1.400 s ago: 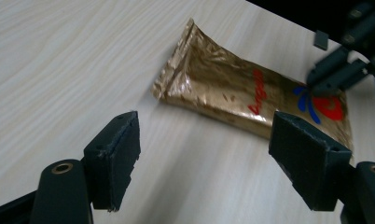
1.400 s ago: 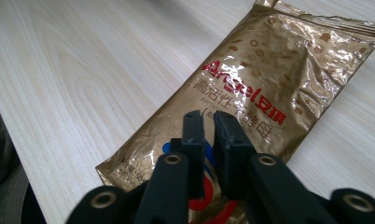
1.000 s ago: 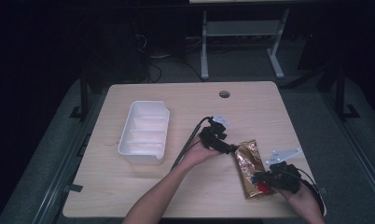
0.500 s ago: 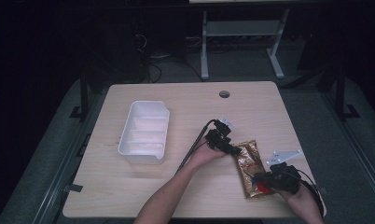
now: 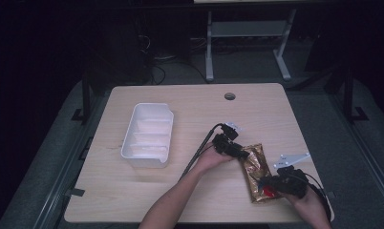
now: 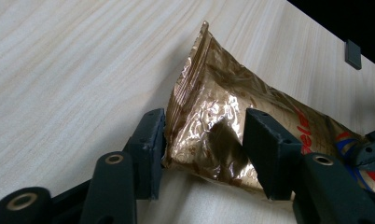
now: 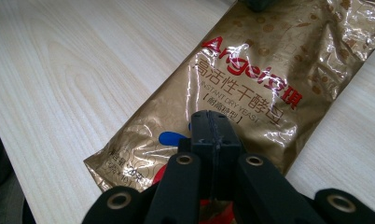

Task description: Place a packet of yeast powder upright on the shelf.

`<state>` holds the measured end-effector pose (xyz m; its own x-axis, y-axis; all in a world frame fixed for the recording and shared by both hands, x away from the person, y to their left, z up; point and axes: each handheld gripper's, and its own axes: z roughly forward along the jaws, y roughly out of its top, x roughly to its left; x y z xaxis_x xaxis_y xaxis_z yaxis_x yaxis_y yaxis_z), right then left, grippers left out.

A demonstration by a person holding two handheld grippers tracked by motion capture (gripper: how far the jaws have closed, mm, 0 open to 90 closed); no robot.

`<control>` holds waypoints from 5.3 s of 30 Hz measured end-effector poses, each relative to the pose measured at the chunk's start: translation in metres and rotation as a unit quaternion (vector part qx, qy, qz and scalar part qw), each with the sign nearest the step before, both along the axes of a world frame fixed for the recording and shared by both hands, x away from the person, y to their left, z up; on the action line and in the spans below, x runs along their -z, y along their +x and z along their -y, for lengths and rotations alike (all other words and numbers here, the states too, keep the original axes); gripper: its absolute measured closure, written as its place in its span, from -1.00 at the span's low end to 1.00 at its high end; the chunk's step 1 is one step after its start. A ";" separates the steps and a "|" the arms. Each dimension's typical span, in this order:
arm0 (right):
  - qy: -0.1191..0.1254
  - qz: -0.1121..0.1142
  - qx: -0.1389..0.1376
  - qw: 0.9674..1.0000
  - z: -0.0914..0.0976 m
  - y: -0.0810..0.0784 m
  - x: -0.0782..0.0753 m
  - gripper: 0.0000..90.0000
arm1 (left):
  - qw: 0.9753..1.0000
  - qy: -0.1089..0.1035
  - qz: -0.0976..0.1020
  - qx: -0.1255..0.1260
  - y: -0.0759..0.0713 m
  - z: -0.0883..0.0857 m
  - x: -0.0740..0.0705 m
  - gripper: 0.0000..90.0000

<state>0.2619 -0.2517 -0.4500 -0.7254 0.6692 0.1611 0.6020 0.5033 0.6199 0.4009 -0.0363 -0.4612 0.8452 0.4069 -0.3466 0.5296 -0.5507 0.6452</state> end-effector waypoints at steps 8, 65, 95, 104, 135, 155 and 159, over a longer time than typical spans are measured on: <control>0.003 0.000 0.001 1.000 0.000 0.001 0.001 0.98 | 1.000 0.005 0.007 -0.004 0.000 0.000 0.000 0.89; 0.153 -0.035 -0.038 0.987 0.003 0.083 -0.027 -0.42 | 0.986 -0.030 0.148 0.073 -0.041 -0.032 -0.110 1.00; 0.168 -0.036 -0.050 0.984 0.010 0.076 -0.034 0.63 | 0.986 -0.026 0.158 0.042 -0.040 -0.059 -0.100 0.48; 0.158 -0.014 -0.031 0.987 0.013 0.071 -0.047 0.66 | 0.986 -0.022 0.158 0.041 -0.051 -0.076 -0.091 0.42; 0.131 0.025 -0.016 0.991 -0.009 0.085 -0.080 0.73 | 0.990 -0.024 0.131 0.042 -0.081 -0.118 -0.051 0.12; 0.129 0.034 -0.014 0.991 -0.032 0.099 -0.092 0.76 | 0.990 -0.020 0.128 0.051 -0.105 -0.136 -0.036 -0.18; 0.130 0.038 -0.013 0.991 -0.036 0.102 -0.094 0.76 | 0.990 -0.021 0.128 0.050 -0.108 -0.139 -0.035 -0.21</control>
<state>0.3635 -0.2160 -0.3562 -0.7587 0.5932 0.2692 0.5374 0.3363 0.7734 0.2926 0.1030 -0.4263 0.9431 0.3060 -0.1299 0.2891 -0.5620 0.7749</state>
